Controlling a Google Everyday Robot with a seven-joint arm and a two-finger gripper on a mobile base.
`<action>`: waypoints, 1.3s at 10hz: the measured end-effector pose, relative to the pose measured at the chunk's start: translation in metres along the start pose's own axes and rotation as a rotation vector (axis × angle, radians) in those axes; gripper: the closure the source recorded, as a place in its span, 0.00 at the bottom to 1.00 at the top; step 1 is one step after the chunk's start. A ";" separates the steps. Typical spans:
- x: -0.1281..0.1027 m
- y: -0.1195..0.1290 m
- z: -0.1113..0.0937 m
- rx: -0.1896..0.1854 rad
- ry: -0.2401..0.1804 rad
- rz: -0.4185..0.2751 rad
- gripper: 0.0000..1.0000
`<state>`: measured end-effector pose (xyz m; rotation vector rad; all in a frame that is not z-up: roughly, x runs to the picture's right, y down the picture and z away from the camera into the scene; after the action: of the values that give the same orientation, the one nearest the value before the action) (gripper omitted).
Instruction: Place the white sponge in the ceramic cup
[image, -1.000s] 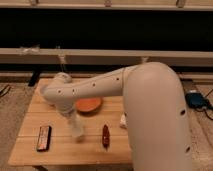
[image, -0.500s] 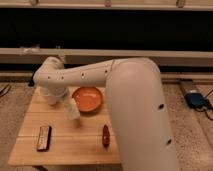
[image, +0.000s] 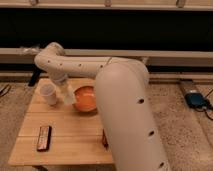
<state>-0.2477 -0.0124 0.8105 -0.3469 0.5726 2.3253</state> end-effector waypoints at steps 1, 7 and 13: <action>-0.002 0.011 -0.006 -0.016 0.000 -0.007 1.00; 0.012 0.066 -0.033 -0.143 -0.069 -0.057 1.00; 0.022 0.102 -0.048 -0.226 -0.094 -0.083 1.00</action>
<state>-0.3306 -0.0903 0.7909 -0.3564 0.2451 2.3162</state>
